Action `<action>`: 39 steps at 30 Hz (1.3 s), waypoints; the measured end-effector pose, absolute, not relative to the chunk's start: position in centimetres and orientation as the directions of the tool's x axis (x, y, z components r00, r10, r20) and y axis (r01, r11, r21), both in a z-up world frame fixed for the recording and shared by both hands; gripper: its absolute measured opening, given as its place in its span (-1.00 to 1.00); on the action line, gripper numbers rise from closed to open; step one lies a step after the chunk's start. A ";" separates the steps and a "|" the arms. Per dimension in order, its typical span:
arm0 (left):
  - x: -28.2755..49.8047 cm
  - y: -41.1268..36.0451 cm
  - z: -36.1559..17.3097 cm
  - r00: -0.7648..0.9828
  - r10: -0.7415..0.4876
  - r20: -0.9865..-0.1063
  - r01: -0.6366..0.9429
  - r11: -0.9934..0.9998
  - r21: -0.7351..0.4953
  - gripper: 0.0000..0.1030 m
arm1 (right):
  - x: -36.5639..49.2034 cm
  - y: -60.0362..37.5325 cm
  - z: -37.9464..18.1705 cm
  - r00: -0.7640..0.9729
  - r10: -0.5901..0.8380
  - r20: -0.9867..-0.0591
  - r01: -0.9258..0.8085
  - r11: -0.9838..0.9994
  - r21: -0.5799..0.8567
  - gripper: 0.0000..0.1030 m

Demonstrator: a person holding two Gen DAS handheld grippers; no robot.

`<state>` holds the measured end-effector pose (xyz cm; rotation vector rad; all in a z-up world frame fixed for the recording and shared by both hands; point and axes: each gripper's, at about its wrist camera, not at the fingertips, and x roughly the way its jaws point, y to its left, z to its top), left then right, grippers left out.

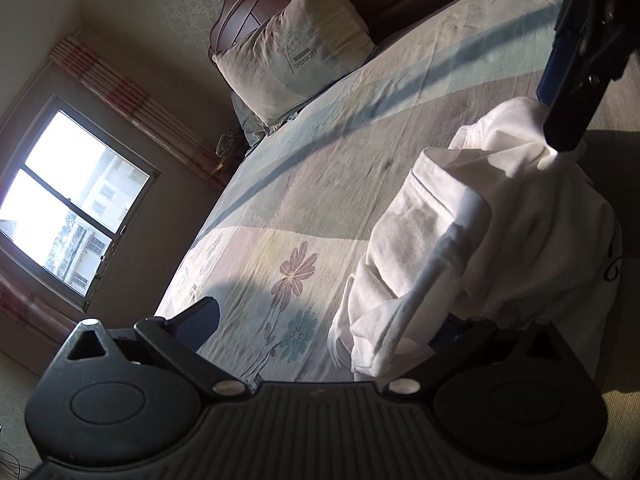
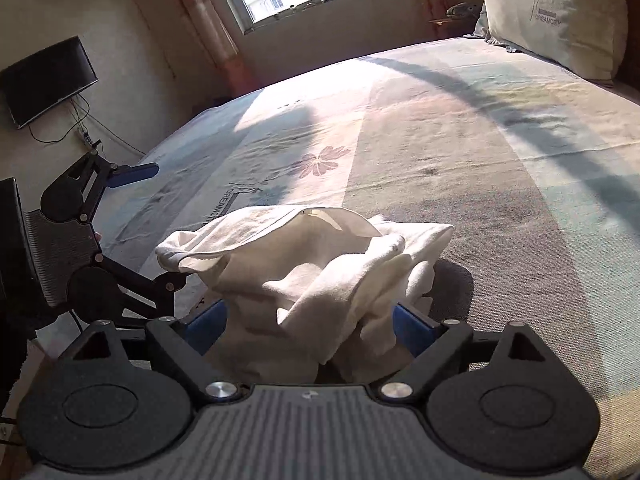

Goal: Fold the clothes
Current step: 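Grasp the T-shirt fabric with the right gripper and lift it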

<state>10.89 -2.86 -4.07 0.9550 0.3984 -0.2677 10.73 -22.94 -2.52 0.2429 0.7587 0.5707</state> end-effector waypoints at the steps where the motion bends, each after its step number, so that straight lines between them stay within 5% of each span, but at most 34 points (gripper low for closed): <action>1: 11.0 -3.0 -4.0 0.894 -0.052 -0.444 0.395 0.559 0.729 0.98 | 11.2 -23.0 -2.7 0.579 0.575 -0.578 -0.395 0.818 0.418 0.68; 9: 8.8 -4.2 -4.1 0.876 -0.197 -0.439 0.477 0.476 0.739 0.92 | 12.9 -22.5 -3.4 0.553 0.608 -0.570 -0.398 0.794 0.460 0.12; 11: 8.9 -4.5 -4.8 0.882 -0.180 -0.435 0.467 0.457 0.757 0.92 | 13.0 -22.3 -3.7 0.553 0.597 -0.581 -0.394 0.802 0.449 -0.17; 19: 11.0 -3.3 -4.0 0.876 -0.122 -0.466 0.447 0.565 0.693 0.92 | 13.4 -22.1 -3.3 0.567 0.546 -0.617 -0.413 0.837 0.360 -0.68; 25: 11.9 -3.2 -3.6 0.826 -0.190 -0.531 0.534 0.565 0.629 0.91 | 14.5 -22.1 -0.2 0.611 0.497 -0.616 -0.486 0.850 0.204 -0.76; 33: 13.3 -3.0 -6.2 0.775 -0.219 -0.593 0.596 0.565 0.570 0.96 | 15.6 -22.4 -1.2 0.554 0.506 -0.661 -0.511 0.833 0.210 -0.74; 39: 11.7 -3.7 -7.6 0.830 -0.233 -0.506 0.553 0.458 0.696 1.00 | 15.1 -21.4 -2.8 0.546 0.501 -0.672 -0.490 0.841 0.229 -0.71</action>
